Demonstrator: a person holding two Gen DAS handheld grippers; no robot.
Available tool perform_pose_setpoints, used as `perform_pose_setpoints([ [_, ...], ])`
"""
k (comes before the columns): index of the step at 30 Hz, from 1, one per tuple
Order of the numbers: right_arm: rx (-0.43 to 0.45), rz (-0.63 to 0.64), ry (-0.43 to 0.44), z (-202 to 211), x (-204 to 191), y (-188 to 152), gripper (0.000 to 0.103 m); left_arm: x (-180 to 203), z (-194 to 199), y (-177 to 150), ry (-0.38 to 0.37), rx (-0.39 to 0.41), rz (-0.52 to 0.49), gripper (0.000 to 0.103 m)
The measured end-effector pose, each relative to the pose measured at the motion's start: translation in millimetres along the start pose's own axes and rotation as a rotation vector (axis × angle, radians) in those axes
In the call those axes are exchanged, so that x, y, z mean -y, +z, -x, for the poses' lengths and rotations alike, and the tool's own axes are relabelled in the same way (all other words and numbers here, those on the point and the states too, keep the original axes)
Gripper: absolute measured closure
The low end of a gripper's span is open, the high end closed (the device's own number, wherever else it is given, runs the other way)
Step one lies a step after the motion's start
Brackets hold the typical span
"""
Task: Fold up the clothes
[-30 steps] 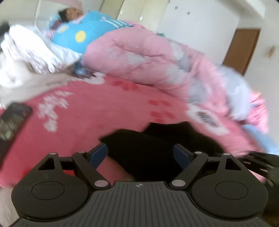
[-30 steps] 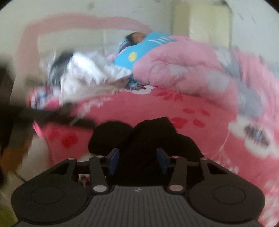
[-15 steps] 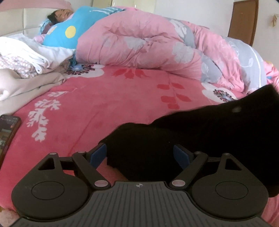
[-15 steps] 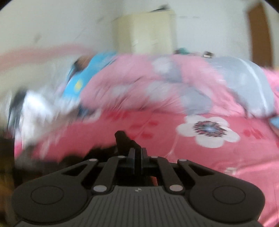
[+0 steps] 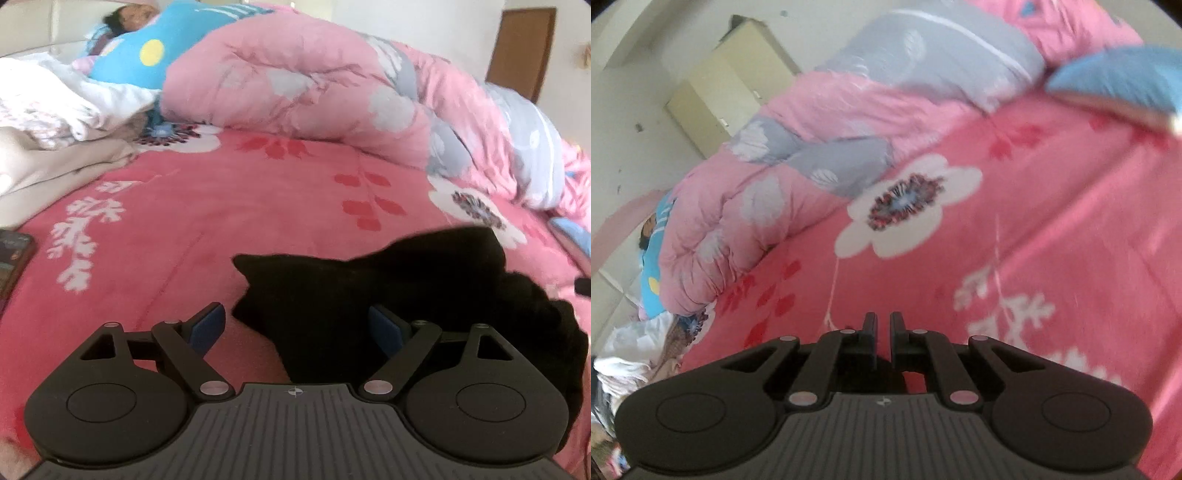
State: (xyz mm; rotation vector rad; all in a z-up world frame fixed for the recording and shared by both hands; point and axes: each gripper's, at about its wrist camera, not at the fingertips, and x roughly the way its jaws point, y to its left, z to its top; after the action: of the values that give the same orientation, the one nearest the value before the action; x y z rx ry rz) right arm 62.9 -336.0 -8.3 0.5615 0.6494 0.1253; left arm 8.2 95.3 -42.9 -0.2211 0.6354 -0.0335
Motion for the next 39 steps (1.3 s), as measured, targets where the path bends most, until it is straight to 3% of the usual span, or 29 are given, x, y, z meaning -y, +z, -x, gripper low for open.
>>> perform_pose_setpoints([
  [3, -0.02, -0.039, 0.009, 0, 10, -3, 0.095, -2, 21, 4, -0.028, 0.066, 0.024, 0.018],
  [5, -0.021, -0.043, 0.039, 5, 11, -5, 0.095, 5, 31, 10, -0.102, 0.083, 0.015, 0.018],
  [8, -0.034, 0.003, 0.096, 8, -3, -10, 0.089, 27, 30, 20, -0.246, 0.042, -0.028, 0.018],
  [11, -0.041, 0.062, 0.118, 8, -21, -17, 0.079, 59, 16, 25, -0.303, -0.019, -0.086, 0.018],
  [14, -0.046, 0.108, 0.121, 4, -32, -27, 0.078, 83, -1, 26, -0.269, -0.046, -0.136, 0.031],
  [16, -0.057, 0.121, 0.149, 1, -35, -33, 0.078, 92, -13, 25, -0.228, -0.078, -0.153, 0.062],
  [17, -0.071, 0.129, 0.161, -2, -35, -36, 0.077, 93, -18, 24, -0.208, -0.094, -0.15, 0.068],
  [18, -0.085, 0.138, 0.173, -5, -36, -40, 0.077, 92, -18, 24, -0.195, -0.102, -0.136, 0.082],
  [19, -0.099, 0.146, 0.185, -8, -36, -43, 0.077, 89, -18, 23, -0.188, -0.105, -0.118, 0.09],
  [24, -0.182, 0.134, 0.179, -31, -21, -59, 0.077, 71, 9, 23, -0.171, -0.081, -0.046, 0.097],
  [29, -0.19, 0.102, 0.244, -30, -6, -59, 0.078, 41, 53, 32, -0.136, -0.049, 0.042, 0.098],
  [36, -0.195, 0.112, 0.244, -27, 1, -55, 0.079, -2, 92, 25, -0.066, -0.056, 0.162, 0.098],
  [39, -0.194, 0.147, 0.207, -24, -2, -56, 0.08, -21, 101, 17, -0.034, -0.074, 0.218, 0.098],
])
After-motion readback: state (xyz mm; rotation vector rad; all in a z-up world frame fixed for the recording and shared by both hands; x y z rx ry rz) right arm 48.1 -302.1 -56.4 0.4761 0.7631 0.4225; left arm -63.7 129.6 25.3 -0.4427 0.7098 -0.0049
